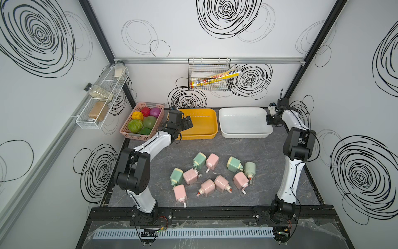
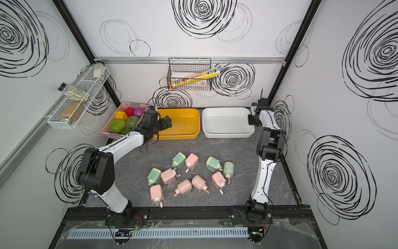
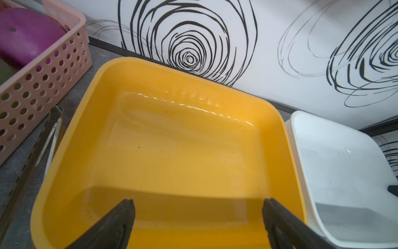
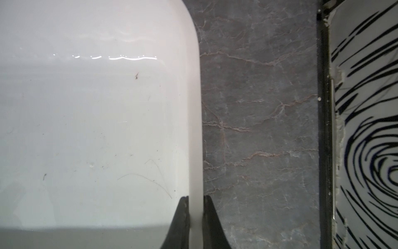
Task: Place the pencil sharpeners by color into the storage box
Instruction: Place the storage box at the center of the board.
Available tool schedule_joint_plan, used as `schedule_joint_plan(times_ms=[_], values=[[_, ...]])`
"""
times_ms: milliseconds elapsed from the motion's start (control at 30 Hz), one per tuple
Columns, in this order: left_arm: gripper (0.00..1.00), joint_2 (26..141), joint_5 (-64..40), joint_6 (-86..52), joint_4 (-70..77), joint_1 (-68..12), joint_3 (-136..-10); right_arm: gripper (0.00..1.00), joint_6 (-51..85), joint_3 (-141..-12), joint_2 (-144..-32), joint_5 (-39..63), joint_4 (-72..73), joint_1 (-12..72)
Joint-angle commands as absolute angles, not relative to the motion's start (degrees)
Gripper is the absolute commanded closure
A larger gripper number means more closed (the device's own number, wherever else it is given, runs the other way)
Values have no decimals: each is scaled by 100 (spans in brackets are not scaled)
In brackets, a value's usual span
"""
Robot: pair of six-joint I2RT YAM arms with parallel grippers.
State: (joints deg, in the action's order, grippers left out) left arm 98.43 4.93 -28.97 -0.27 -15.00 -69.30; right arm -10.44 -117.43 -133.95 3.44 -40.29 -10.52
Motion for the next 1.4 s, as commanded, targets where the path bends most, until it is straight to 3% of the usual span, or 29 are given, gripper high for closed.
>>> schedule_joint_plan(times_ms=[0, 867, 1233, 1300, 1367], values=[[1, 9932, 531, -2803, -101, -1441, -7102, 89, -967, -11851, -13648, 185, -4148, -873], [1, 10018, 655, -2532, -297, -1406, -7228, 76, -768, -11936, -13589, 383, -4470, -704], [1, 9987, 514, -2514, -327, -1461, -7253, 47, -613, -11755, -13225, 403, -4294, -667], [1, 9901, 556, -2531, -334, -1551, -7204, 33, -537, -11491, -12965, 515, -4136, -659], [1, 9800, 623, -2601, -347, -1670, -7144, 10, -446, -11163, -12634, 634, -3911, -650]])
